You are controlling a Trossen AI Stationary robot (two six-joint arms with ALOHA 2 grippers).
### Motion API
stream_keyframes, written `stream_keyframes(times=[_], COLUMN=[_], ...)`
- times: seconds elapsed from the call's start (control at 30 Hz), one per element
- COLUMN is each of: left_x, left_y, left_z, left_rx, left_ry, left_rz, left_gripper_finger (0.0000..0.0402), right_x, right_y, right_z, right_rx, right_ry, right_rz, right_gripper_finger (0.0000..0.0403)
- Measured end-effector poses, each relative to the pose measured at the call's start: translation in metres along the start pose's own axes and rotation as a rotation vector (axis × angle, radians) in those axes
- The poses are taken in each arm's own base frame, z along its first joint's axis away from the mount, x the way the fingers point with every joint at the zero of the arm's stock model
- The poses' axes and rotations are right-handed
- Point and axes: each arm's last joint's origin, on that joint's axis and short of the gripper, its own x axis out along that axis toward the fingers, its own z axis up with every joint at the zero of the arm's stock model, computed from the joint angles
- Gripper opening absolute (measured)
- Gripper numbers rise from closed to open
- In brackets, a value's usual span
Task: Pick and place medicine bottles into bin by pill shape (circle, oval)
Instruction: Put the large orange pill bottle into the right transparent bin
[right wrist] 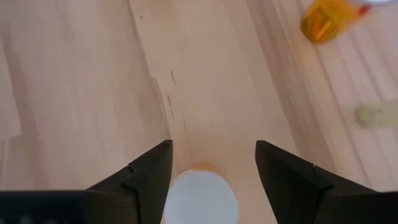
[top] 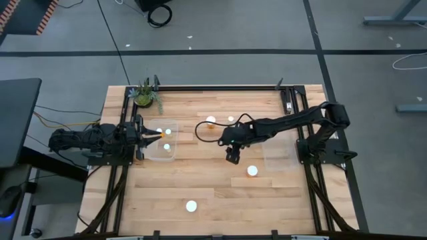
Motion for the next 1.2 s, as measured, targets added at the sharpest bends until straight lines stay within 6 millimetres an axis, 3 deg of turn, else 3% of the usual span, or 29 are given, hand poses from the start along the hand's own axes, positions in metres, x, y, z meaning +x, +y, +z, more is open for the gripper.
stream_keyframes(times=[0.73, 1.2], left_x=[0.0, 0.0], left_y=[0.0, 0.0], left_z=[0.0, 0.0], left_rx=[0.0, 0.0], left_ry=[0.0, 0.0], left_rz=[0.0, 0.0], left_gripper_finger=[0.0079, 0.0084], right_x=[0.004, 0.016], right_y=[0.012, 0.007], right_z=[-0.007, -0.026], right_rx=[-0.055, -0.069], right_ry=[0.014, 0.073], right_rz=[-0.025, -0.059], right_gripper_finger=[0.0262, 0.0262])
